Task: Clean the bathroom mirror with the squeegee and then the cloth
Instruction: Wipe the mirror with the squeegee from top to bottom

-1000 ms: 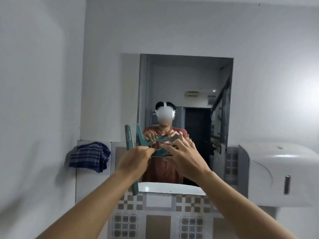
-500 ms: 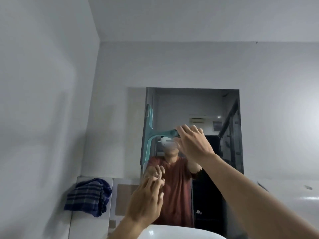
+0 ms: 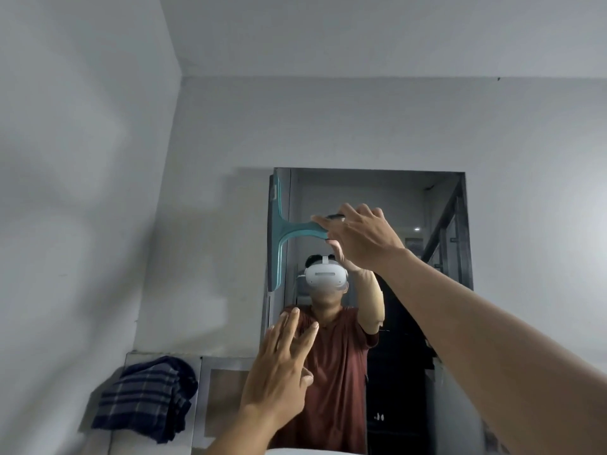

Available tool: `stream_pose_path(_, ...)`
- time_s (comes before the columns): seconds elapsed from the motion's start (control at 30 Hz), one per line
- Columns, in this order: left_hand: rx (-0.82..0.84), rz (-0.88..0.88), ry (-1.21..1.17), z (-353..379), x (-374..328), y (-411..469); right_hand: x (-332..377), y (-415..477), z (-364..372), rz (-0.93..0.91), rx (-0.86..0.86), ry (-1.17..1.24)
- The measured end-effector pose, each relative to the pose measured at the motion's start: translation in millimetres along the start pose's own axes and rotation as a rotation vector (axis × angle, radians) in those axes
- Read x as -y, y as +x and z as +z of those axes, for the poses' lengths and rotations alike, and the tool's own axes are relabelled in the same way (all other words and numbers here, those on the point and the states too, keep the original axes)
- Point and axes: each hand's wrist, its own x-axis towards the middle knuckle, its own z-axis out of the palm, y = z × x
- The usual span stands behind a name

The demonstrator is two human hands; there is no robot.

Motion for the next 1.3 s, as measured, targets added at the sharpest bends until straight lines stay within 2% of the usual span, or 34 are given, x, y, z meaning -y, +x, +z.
stream_pose_path(0.27, -0.014, 0.002, 0.021, -4.0, 0.6, 0.2, -2.8, 4.0, -1.9, 0.047, -0.007, 0.008)
stream_pose_path(0.57, -0.006, -0.012, -0.011, -1.5, 2.2, 0.4, -48.2, -27.0, -3.8, 0.159, 0.021, 0.006)
stream_pose_path(1.1, -0.001, -0.032, -0.088, -5.6, 1.4, 2.3, -105.2, -103.9, -16.4, 0.456, 0.098, 0.041)
stream_pose_path(1.3, 0.012, -0.035, -0.109, -6.2, 1.3, 2.5, -107.3, -117.6, -14.3, 0.547, 0.066, 0.077)
